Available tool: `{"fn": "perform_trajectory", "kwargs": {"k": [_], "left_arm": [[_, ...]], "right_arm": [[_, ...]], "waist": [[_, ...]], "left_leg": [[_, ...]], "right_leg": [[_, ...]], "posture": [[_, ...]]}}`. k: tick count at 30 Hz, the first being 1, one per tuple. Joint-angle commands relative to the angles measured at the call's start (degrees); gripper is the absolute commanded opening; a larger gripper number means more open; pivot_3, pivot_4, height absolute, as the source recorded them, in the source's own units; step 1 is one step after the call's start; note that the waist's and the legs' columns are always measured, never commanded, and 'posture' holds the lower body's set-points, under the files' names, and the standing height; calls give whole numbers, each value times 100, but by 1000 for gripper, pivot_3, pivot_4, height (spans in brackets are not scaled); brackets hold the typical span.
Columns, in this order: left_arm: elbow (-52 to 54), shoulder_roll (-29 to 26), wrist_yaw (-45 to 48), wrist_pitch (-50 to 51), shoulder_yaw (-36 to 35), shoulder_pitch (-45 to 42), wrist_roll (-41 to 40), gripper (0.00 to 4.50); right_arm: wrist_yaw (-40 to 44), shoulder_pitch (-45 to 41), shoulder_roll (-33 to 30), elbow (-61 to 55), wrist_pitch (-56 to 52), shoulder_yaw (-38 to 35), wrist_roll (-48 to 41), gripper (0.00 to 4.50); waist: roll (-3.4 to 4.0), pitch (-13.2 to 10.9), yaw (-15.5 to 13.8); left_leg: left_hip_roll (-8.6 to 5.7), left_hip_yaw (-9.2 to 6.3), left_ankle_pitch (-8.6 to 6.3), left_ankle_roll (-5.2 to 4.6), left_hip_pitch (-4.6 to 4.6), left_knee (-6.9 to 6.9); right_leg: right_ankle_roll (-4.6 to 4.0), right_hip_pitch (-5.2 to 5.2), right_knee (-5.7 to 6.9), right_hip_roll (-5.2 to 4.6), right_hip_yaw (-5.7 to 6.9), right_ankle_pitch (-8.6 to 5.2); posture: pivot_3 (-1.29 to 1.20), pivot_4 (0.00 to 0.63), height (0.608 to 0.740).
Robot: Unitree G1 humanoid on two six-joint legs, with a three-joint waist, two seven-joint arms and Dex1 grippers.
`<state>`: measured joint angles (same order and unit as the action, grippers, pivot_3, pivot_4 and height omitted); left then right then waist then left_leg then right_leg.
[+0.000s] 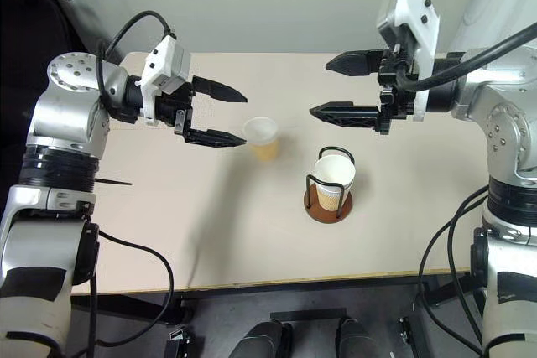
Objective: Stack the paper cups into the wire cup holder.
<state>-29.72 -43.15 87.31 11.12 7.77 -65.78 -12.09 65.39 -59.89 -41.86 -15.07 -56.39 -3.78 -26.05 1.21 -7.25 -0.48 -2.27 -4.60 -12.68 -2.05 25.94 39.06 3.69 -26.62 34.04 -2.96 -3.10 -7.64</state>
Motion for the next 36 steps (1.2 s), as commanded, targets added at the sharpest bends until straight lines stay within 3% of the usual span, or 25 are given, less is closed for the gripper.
{"fn": "perform_trajectory", "kwargs": {"k": [1, 5, 17, 36], "left_arm": [[-245, 45, -153, -405, 25, -364, 284, 4500], [-628, 157, -327, -832, 154, -543, 673, 4500], [-2050, 409, -1482, -3730, 1452, -1138, 2874, 4500], [-3433, 969, -2709, -4470, 1965, -1467, 4038, 4500]], "right_arm": [[-146, 187, -314, -255, 89, -223, -190, 3958], [-189, 401, -604, -305, 223, -181, -245, 3958], [-263, 529, -1120, -297, 178, -179, -537, 3958], [-441, 617, -1490, -394, 98, -212, -958, 3958]], "waist": [[0, 0, -3], [0, 0, -5], [0, -1, -11], [-1, -1, -37]], "left_leg": [[0, 0, 0, 0, 2, 0], [-2, 2, -1, -2, 5, 1], [-3, 1, -30, -52, 10, 4], [-5, 17, -35, -50, 14, 2]], "right_leg": [[0, -2, 0, 0, 1, 0], [4, -4, 0, -3, -2, 2], [15, -9, -1, -3, -4, 9], [27, -20, 2, -2, -8, 16]], "posture": [[0, 150, 740], [0, 150, 740], [0, 150, 740], [0, 150, 740]]}}
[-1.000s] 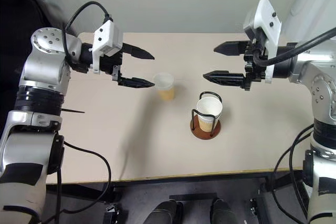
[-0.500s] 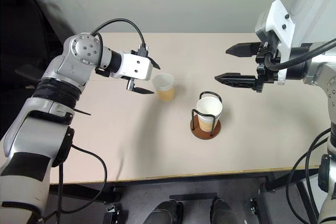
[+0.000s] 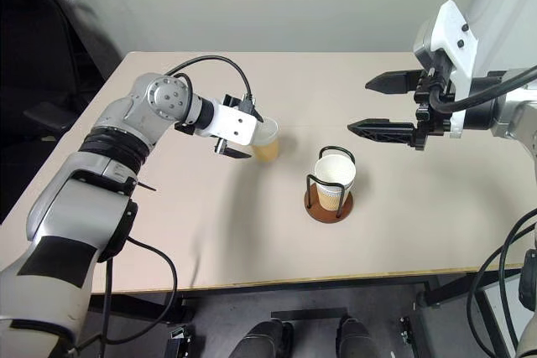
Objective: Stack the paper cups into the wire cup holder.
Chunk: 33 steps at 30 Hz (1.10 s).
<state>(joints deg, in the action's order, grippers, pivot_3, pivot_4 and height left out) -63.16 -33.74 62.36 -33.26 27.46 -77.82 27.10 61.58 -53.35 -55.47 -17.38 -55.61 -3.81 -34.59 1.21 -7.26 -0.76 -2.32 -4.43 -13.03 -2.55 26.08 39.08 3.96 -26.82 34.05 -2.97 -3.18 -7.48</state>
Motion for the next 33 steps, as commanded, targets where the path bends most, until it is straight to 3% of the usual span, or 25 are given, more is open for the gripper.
{"fn": "perform_trajectory", "kwargs": {"k": [1, 7, 18, 21, 23, 31, 33], "left_arm": [[-128, 46, -260, -33, 9, -271, 152, 4500], [-394, 191, -736, -12, 133, -324, 464, 4500], [-550, 282, -719, 59, 168, -426, 514, 4500], [-614, 341, -612, 134, 210, -363, 527, 3925], [-641, 354, -546, 147, 245, -338, 556, 3281], [-746, 277, -92, 18, 380, -355, 702, 240], [-765, 230, 94, -40, 383, -420, 688, 36]], "right_arm": [[-68, -32, -136, -166, 25, -207, -118, 3958], [-101, -15, -176, -156, 65, -185, -158, 3958], [-92, 37, -284, -157, 79, -214, -226, 3958], [-98, 21, -266, -144, 95, -184, -224, 4010], [-103, 13, -260, -139, 99, -174, -229, 4010], [-10, 30, -326, -108, 170, -133, -207, 4010], [125, 87, -414, -97, 285, -145, -185, 4010]], "waist": [[0, 0, -12], [0, 0, -13], [-1, 0, -22], [-2, 0, -23], [-2, 0, -22], [-3, 0, -16], [-3, 0, -23]], "left_leg": [[3, -6, 0, 0, 1, 3], [3, -4, 1, 0, 0, 6], [-3, 8, 4, 4, -3, 8], [-2, 14, 7, 5, -1, 9], [-3, 15, 9, 4, -2, 9], [-1, 13, 11, -5, -1, 14], [-1, 10, 11, -8, -1, 14]], "right_leg": [[1, 0, 0, -5, -5, 1], [3, 1, 1, -7, -7, 2], [5, 2, 4, 3, -4, 3], [6, 1, 6, 5, 1, 4], [7, 2, 7, 8, -1, 4], [9, 0, 14, 3, -5, 6], [8, 0, 18, -1, -7, 6]], "posture": [[0, 150, 740], [0, 150, 740], [0, 150, 740], [0, 150, 740], [0, 150, 740], [0, 150, 740], [0, 150, 740]]}}
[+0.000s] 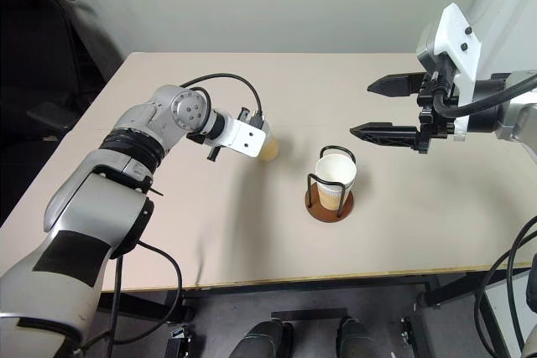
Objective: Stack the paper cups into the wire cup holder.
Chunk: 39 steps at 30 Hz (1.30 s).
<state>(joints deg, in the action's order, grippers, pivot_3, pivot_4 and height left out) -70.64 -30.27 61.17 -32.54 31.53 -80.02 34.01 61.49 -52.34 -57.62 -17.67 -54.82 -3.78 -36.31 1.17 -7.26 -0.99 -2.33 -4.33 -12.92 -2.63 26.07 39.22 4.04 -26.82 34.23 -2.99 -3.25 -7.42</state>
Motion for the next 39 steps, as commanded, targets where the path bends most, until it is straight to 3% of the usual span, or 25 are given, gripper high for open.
{"fn": "perform_trajectory", "kwargs": {"k": [1, 9, 13, 18, 29, 39], "left_arm": [[-21, -134, 274, -134, -23, -224, -7, 36], [-45, -345, 1762, -252, -358, -533, -534, 36], [68, -338, 2701, -142, -721, -699, -1066, 36], [235, -306, 3106, -147, -811, -857, -1337, 36], [402, -155, 3133, -37, -122, -1522, -2378, 36], [1419, -385, 3133, 646, 1071, -1686, -4123, 36]], "right_arm": [[186, 11, -233, -64, 253, -154, -10, 4010], [1189, 993, -961, 90, 1843, -61, 639, 4010], [1432, 1288, -950, 274, 2298, -148, 695, 4010], [1511, 1257, -889, 425, 2422, -136, 664, 4010], [1899, 1109, -1010, 816, 2074, -192, 412, 4010], [2142, 997, -1198, 1087, 1883, -439, 201, 4010]], "waist": [[0, 0, -1], [-2, 1, -14], [-2, 1, -9], [-3, 1, 9], [-2, -1, 7], [5, -2, 12]], "left_leg": [[-4, 4, 1, -1, 0, 1], [3, -11, -4, -5, 4, 2], [-3, 4, -3, -6, 3, -3], [7, 3, -4, -14, 3, 7], [7, 1, -15, -30, 17, 35], [6, 16, -39, -35, 27, 59]], "right_leg": [[-1, 0, 1, 6, 4, -1], [-6, -2, 0, -6, -1, -4], [-6, -3, 5, 14, 11, -4], [0, 1, 4, -1, -13, -2], [7, 7, -4, -12, -7, 0], [19, 10, -16, 6, 0, 1]], "posture": [[0, 150, 740], [0, 150, 740], [0, 150, 740], [0, 150, 740], [0, 150, 740], [0, 150, 740]]}}
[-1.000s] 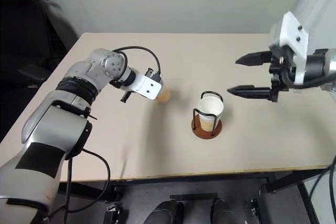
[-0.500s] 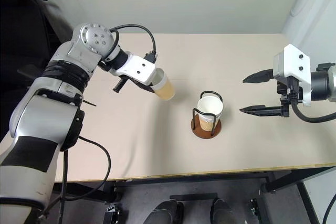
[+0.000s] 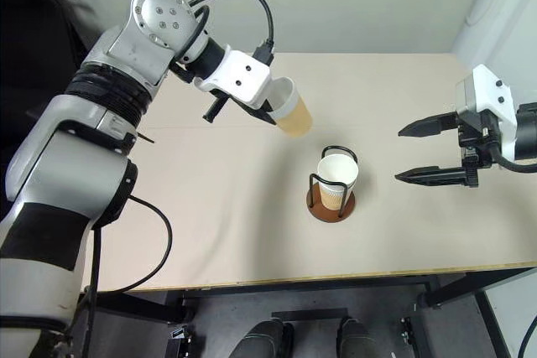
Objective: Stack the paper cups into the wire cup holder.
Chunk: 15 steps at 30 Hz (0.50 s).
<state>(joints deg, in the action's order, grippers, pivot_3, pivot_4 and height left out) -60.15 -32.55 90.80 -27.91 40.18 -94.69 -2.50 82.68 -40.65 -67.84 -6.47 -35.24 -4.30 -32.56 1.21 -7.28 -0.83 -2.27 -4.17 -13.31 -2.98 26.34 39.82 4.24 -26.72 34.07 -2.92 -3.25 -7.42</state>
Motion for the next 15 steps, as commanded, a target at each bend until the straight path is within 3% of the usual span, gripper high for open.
{"fn": "perform_trajectory", "kwargs": {"k": [1, 15], "left_arm": [[474, -194, 170, 234, 330, -221, -605, 36], [1181, -239, 170, 613, 1401, -673, -1894, 36]], "right_arm": [[19, -190, -201, -29, -98, -417, -190, 4010], [-94, -922, -577, -17, -1041, -783, -877, 4010]], "waist": [[2, 0, 1], [7, -2, -33]], "left_leg": [[3, -2, -3, 1, 0, 5], [-4, -10, -10, -3, -9, 20]], "right_leg": [[1, 1, 0, -5, 0, 1], [12, 26, -4, -8, -1, -10]], "posture": [[0, 150, 740], [0, 150, 740]]}}
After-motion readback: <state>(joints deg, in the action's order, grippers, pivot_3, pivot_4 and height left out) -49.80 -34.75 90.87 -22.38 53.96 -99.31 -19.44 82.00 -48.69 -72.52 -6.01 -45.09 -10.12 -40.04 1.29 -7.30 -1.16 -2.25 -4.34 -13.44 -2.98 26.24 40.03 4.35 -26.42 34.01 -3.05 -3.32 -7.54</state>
